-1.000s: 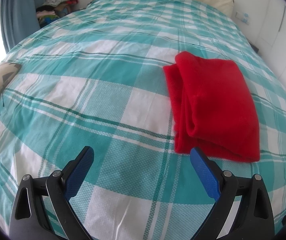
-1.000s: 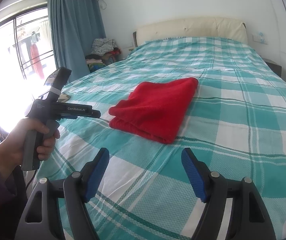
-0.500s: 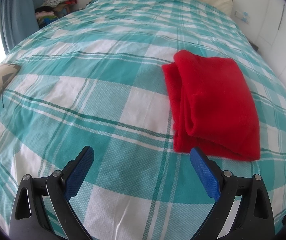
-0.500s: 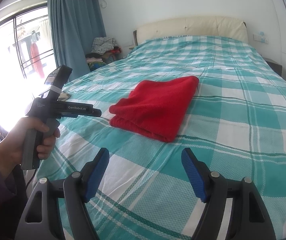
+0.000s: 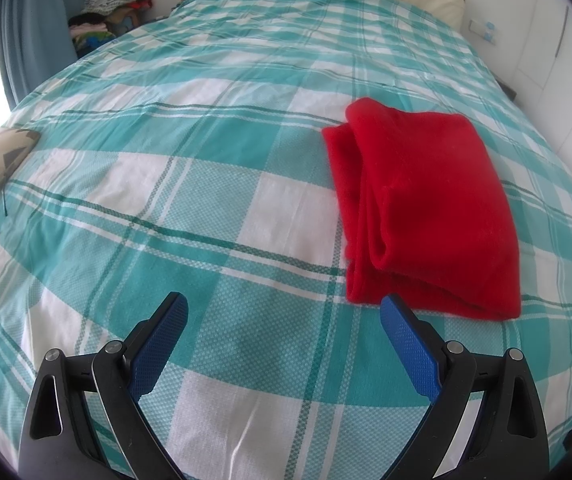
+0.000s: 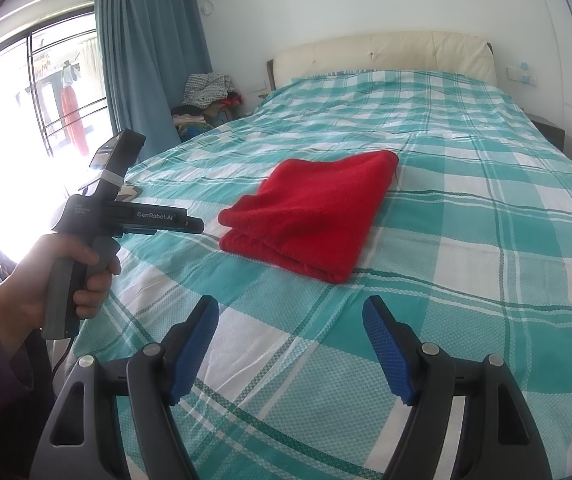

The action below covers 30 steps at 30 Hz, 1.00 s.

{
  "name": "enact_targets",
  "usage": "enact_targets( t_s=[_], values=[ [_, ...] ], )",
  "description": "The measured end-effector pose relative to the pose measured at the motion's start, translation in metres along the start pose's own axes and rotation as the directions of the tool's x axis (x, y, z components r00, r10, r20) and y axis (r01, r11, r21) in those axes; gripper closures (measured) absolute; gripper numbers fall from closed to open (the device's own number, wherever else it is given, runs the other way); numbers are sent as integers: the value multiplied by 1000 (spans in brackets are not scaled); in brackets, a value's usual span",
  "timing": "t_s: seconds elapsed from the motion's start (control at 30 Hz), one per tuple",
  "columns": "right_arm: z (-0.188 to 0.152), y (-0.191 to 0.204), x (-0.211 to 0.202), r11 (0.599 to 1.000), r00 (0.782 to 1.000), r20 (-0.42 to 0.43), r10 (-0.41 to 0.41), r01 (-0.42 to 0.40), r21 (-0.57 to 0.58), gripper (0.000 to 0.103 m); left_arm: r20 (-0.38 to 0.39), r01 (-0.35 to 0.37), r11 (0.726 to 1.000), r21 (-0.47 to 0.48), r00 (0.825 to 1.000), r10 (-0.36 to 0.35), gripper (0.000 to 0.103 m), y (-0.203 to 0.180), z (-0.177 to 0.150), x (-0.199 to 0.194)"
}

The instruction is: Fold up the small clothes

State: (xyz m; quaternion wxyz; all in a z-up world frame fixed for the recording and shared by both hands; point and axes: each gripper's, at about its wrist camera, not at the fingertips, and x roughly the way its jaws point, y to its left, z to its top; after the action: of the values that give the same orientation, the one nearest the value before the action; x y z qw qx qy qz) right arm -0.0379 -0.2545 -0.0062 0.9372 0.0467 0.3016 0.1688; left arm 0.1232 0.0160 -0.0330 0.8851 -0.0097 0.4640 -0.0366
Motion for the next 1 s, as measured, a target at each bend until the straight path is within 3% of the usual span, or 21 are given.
enact_targets(
  t_s=[0.9,1.0],
  values=[
    [-1,1,2,1000,1000,-6,3,-3,-3,29,-3,-1,1000,1,1000,1,5,-2,-2,1],
    [0,0,1,1000,1000,-2,15,-15,10,29,-7,51,999,-15,999,-51,5,1,4,1]
  ],
)
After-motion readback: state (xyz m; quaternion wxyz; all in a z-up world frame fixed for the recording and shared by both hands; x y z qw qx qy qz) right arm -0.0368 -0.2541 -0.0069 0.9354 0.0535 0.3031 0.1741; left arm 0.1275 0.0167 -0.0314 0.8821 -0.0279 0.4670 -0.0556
